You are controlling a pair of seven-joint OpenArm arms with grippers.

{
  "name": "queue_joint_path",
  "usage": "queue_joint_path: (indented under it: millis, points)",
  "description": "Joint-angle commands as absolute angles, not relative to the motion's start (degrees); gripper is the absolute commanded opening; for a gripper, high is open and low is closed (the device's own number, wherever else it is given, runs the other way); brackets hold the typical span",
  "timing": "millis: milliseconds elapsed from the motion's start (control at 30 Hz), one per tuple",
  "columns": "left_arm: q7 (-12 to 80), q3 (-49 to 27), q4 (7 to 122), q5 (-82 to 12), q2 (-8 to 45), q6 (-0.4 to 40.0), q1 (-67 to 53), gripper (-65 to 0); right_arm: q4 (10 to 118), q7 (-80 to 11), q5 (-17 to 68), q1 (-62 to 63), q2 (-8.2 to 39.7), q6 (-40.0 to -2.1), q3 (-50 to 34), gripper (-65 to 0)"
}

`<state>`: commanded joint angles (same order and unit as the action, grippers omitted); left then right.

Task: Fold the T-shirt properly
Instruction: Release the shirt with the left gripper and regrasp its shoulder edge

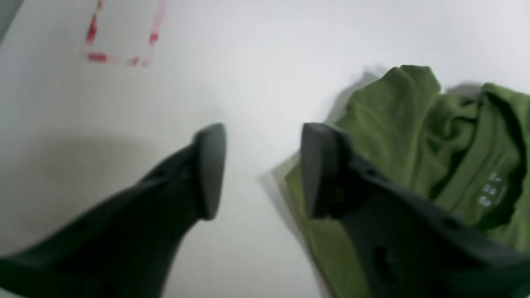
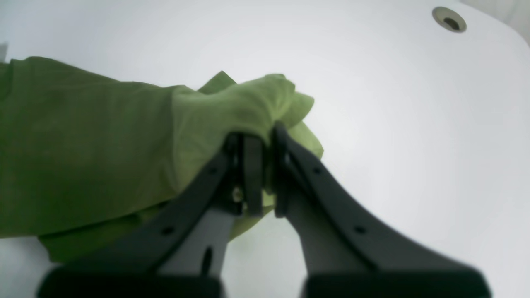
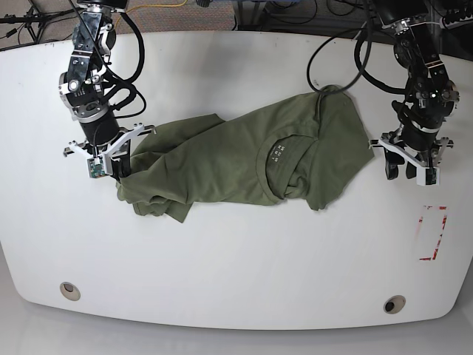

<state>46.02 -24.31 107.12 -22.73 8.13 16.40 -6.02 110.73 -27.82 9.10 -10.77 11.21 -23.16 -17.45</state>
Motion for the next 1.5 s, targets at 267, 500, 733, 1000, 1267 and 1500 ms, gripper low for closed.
queue_joint_path:
  millis: [267,500,733,1000,1267,1500]
  points:
    - [51.91,-24.4,106.77,-32.75,9.36,16.4,-9.19,-31.2,110.73,-27.82,9.1,-10.77,11.12,-23.16,-17.36,-62.3]
    - [52.09,-24.48,106.59,-34.15,9.27,16.4,-13.67,-30.6,110.73,-27.82,9.1,-10.77,11.03,-23.16,-17.27,-62.3]
    - [52.09,-24.48,101.58,-34.24,9.19,16.4,-15.43,-30.6,110.9,-27.82,9.1,-10.95,11.21,-23.16,-17.27,-62.3]
    - [52.09,-20.79,99.65,-34.33,8.92,16.48,-15.96,-30.6,110.99,-27.82,9.1,-11.03,11.03,-23.16,-17.27,-62.3]
    - [52.09,-18.51,95.52,-34.33,7.16,16.48,-15.78,-30.6,110.99,-27.82,9.1,-11.03,10.95,-23.16,-17.27,-62.3]
    - [52.18,-18.07,95.16,-34.33,6.46,16.48,-16.13,-30.6,111.08,-27.82,9.1,-11.03,10.95,-23.16,-17.27,-62.3]
